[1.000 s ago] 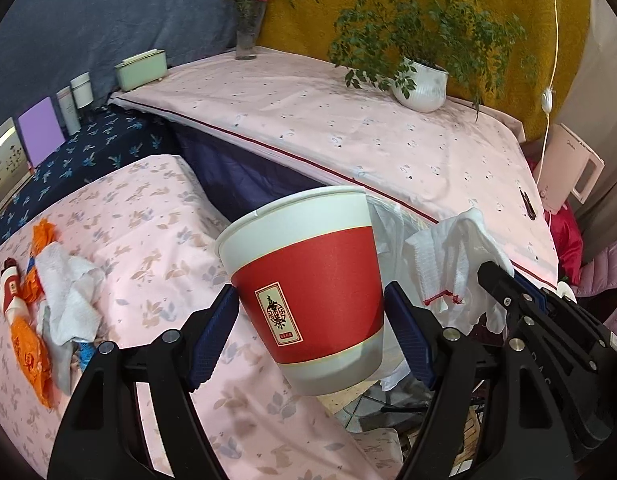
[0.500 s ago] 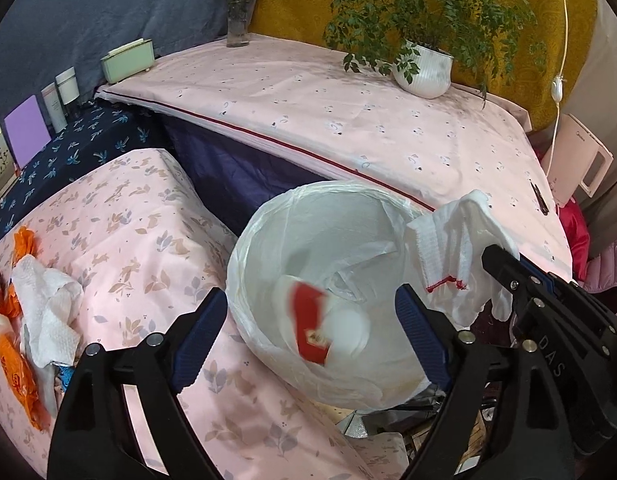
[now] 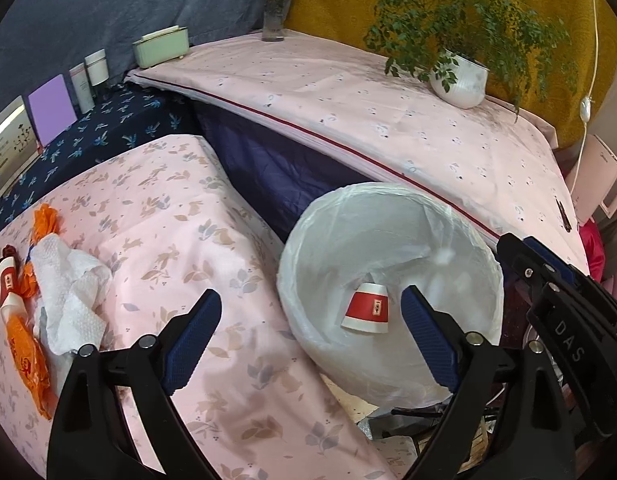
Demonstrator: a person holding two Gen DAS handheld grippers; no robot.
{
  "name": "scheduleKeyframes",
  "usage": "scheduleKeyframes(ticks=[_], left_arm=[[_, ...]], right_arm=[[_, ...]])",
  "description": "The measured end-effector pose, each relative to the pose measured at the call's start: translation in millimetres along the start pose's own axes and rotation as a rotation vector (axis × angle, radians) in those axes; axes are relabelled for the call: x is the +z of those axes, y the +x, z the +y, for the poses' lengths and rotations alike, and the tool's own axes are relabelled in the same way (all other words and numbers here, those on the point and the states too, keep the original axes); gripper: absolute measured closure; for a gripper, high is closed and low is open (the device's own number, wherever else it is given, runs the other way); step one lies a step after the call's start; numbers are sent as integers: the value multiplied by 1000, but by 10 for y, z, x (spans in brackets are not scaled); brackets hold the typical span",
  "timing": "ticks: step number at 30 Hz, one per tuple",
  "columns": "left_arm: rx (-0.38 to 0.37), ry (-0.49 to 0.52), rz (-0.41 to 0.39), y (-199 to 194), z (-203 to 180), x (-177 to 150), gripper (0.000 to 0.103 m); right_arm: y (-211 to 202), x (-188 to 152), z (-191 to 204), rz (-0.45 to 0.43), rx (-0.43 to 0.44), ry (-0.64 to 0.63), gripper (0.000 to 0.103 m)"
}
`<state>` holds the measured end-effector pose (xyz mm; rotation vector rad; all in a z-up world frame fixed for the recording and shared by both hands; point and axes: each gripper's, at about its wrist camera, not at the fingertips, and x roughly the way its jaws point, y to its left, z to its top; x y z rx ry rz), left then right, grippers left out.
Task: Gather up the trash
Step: 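Carry the cup and tissue over the bin and release both inside, then move both tools back over the trash pile on the table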
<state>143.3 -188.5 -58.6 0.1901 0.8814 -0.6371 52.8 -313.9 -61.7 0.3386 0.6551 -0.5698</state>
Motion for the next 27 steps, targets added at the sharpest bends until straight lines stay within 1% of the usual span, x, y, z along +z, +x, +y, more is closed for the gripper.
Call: scheduleKeyframes(ticks=[1, 6, 9, 18, 27], left_arm=[[4, -7, -5, -15, 25, -1, 13], [28, -35, -17, -99, 156, -20, 12], [42, -55, -25, -171, 241, -55, 12], [89, -116, -45, -406, 556, -180, 12], [146, -169, -65, -638, 878, -324, 12]], right_arm=[[-16, 3, 18, -5, 3, -1, 65], [-101, 16, 120, -11, 17, -13, 63], [-176, 4, 197, -19, 29, -23, 57], [-385, -45, 470, -35, 63, -65, 55], [-526, -136, 781, -33, 109, -111, 53]])
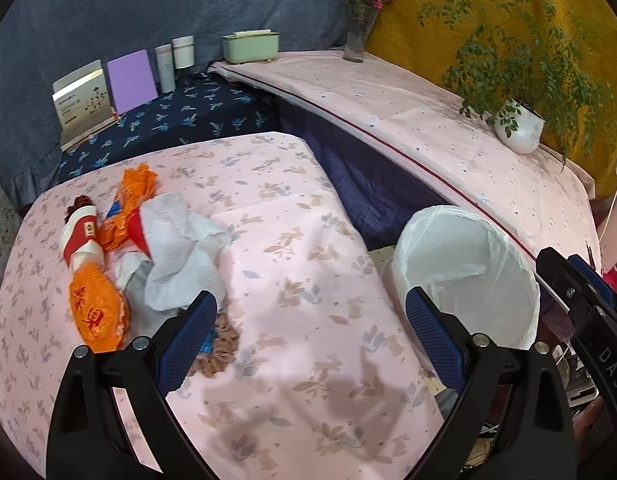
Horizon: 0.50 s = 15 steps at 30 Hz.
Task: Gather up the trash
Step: 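Move both tools back over the trash pile on the table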
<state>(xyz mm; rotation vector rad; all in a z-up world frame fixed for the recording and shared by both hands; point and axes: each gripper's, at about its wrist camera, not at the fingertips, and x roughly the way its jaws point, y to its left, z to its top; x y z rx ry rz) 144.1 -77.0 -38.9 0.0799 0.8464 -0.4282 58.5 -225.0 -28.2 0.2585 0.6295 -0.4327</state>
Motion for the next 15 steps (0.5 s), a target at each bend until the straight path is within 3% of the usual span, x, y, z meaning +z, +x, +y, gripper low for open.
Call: scheduleKeyframes(ticks=[15], left_arm=[[71, -77, -12, -195, 540, -139, 12]], right_arm=[[-83, -107, 523, 11, 68, -76, 52]])
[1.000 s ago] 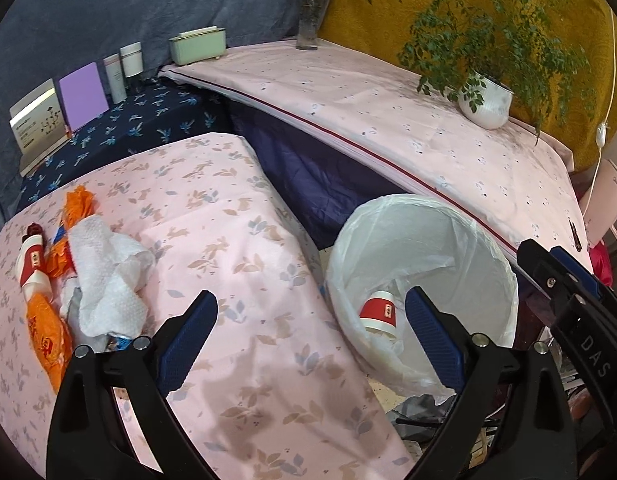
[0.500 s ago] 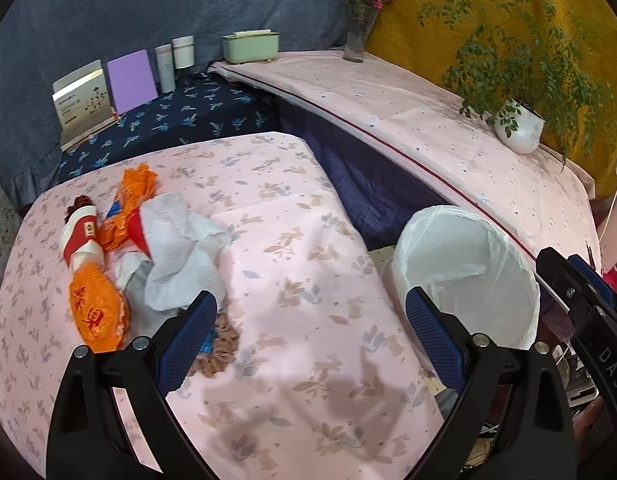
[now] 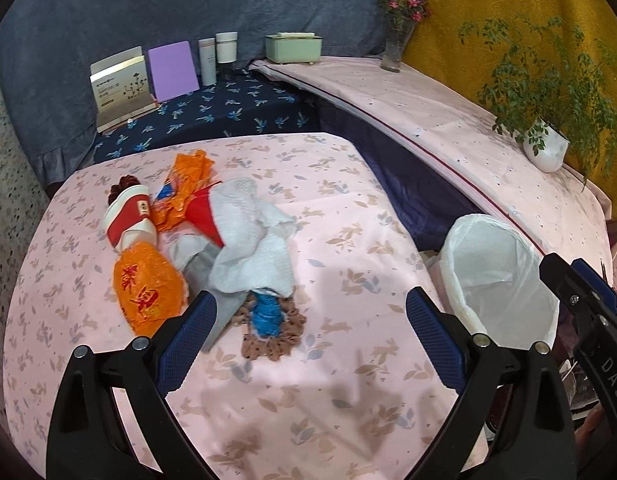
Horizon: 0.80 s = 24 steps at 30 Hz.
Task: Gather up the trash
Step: 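Move both tools back over the trash pile on the table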
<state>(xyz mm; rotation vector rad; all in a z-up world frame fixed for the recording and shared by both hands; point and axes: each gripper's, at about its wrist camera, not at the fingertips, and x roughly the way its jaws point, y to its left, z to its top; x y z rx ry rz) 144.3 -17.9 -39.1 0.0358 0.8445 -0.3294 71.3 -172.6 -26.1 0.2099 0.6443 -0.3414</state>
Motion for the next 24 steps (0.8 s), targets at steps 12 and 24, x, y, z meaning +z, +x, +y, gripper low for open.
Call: scheduleKeyframes(ticks=[12, 24], left_arm=[[78, -105, 40, 67, 630, -121, 8], [131, -199, 132, 320, 1236, -356, 8]], right_arm=[[93, -43, 440, 27, 48, -62, 51], [412, -196, 863, 100, 102, -109, 51]])
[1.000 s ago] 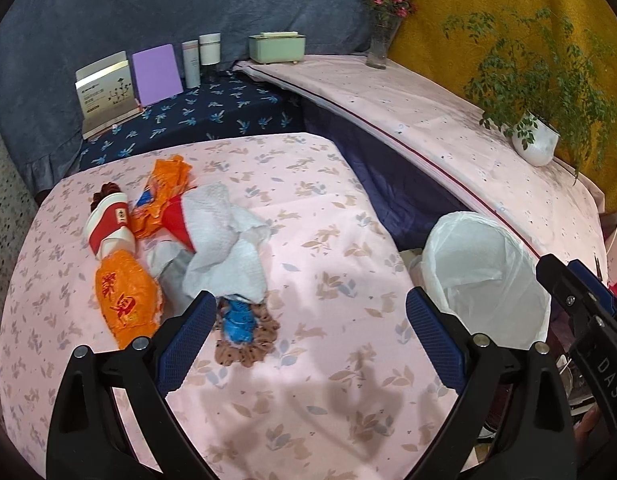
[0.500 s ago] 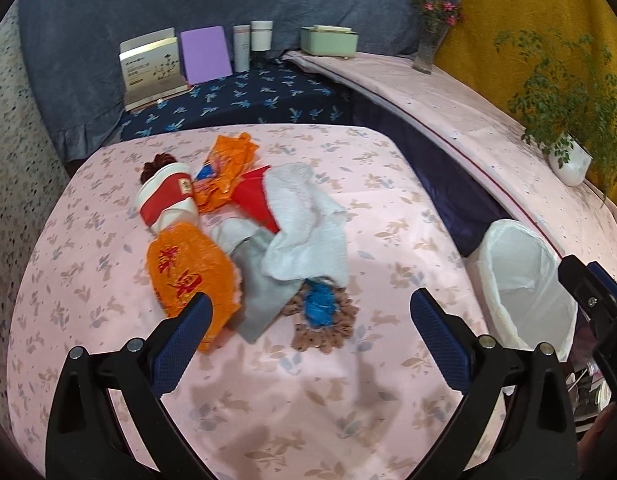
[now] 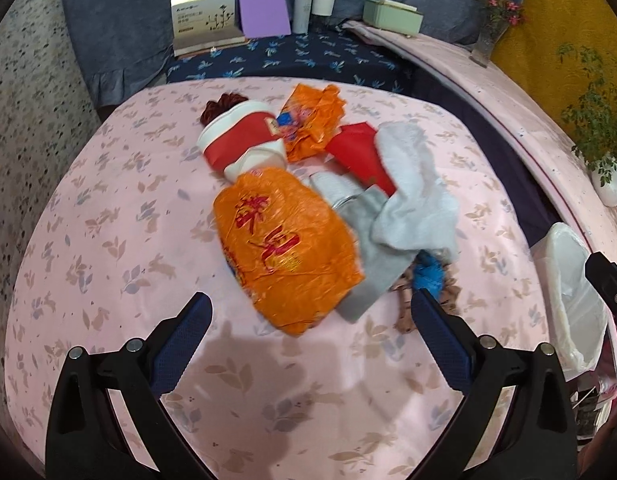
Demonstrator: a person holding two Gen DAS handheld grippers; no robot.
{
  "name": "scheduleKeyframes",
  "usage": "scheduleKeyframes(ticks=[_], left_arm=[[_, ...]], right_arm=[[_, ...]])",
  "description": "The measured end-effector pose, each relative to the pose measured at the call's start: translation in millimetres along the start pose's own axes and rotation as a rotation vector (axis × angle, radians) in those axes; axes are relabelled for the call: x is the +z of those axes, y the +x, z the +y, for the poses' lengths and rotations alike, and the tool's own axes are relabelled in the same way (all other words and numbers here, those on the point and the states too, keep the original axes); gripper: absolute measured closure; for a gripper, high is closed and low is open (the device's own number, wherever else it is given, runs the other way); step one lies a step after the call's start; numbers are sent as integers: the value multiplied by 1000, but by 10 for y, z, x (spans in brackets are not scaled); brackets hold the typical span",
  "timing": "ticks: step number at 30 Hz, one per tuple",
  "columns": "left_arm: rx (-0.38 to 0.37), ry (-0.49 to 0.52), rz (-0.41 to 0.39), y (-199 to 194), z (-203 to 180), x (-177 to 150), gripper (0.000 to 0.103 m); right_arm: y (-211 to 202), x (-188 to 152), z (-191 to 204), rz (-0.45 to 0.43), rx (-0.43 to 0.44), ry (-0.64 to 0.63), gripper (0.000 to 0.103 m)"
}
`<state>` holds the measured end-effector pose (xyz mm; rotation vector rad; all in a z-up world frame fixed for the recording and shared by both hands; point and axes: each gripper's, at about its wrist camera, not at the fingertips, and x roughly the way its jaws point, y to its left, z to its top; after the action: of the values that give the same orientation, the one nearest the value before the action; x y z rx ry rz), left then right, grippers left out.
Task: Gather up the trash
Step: 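Move both tools back over the trash pile on the table, then grasp the orange plastic bag with the left tool while the right tool grasps the brown beaded string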
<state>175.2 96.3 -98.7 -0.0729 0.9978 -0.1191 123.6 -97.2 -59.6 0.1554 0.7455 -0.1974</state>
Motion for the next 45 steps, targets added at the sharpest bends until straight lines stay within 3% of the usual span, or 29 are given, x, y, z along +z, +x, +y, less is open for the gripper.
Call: scheduleKeyframes(ticks=[11, 16, 20, 25, 26, 31, 33, 39, 45], left_arm=[[0, -11, 46, 286, 172, -53, 9], [-16, -4, 57, 381, 170, -29, 16], [-34, 10, 73, 456, 153, -28, 31], [-54, 19, 93, 525, 131, -58, 49], [-61, 22, 96, 534, 127, -64, 57], [-71, 41, 98, 530, 85, -75, 78], [-76, 44, 101, 521, 70, -83, 92], [-78, 56, 81, 404, 3, -127, 94], [-81, 64, 54, 215, -74, -155, 94]], right_arm=[[470, -252, 301, 103, 25, -43, 51], [672, -344, 367, 148, 30, -45, 52], [801, -395, 400, 177, 36, -45, 55], [942, -453, 425, 214, 46, -41, 68], [962, -466, 432, 219, 50, -41, 69], [992, -528, 476, 228, 68, -58, 79], [989, -546, 488, 226, 74, -64, 84], [913, -568, 507, 217, 90, -82, 97], [690, -497, 398, 175, 98, -58, 100]])
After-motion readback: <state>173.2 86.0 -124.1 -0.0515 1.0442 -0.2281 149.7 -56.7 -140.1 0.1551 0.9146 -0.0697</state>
